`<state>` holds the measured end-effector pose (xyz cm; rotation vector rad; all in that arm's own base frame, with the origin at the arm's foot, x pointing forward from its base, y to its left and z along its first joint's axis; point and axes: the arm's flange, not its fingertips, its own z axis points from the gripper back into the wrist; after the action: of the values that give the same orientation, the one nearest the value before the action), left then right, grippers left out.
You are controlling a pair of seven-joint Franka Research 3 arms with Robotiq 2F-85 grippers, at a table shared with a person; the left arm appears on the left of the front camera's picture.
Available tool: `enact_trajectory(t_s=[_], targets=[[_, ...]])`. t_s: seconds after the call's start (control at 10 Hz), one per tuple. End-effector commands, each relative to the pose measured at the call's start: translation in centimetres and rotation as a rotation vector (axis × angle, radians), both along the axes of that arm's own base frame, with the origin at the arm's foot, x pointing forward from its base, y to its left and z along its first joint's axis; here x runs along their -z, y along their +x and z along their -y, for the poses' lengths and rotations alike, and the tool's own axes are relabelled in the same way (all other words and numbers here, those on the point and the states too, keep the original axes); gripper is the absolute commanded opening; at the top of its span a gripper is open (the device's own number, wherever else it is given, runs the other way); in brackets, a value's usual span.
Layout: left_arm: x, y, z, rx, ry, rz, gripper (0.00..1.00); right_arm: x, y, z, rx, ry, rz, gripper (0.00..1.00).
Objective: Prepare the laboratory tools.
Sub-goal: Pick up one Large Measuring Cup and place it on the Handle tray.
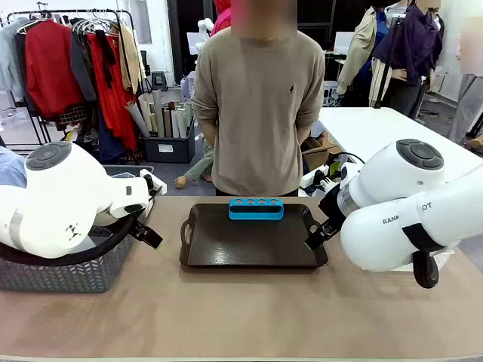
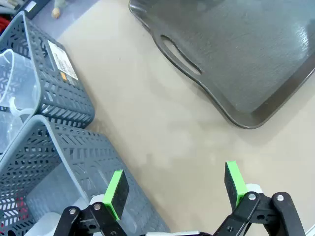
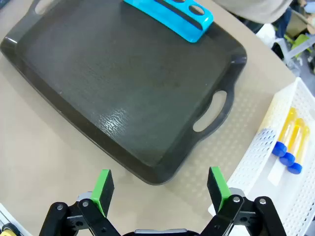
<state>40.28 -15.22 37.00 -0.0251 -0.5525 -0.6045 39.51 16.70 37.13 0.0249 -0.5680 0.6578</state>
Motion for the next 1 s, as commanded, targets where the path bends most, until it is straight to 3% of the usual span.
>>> enact_trajectory(t_s=[0.0,0.9], targets=[[-0.01,0.00,0.00,0.000,0.000,0.000,1.00,0.00,0.00,0.00,0.000,0.000,0.000,1.00],[-0.01,0.00,0.00,0.000,0.000,0.000,1.00,0.00,0.00,0.00,0.000,0.000,0.000,1.00]])
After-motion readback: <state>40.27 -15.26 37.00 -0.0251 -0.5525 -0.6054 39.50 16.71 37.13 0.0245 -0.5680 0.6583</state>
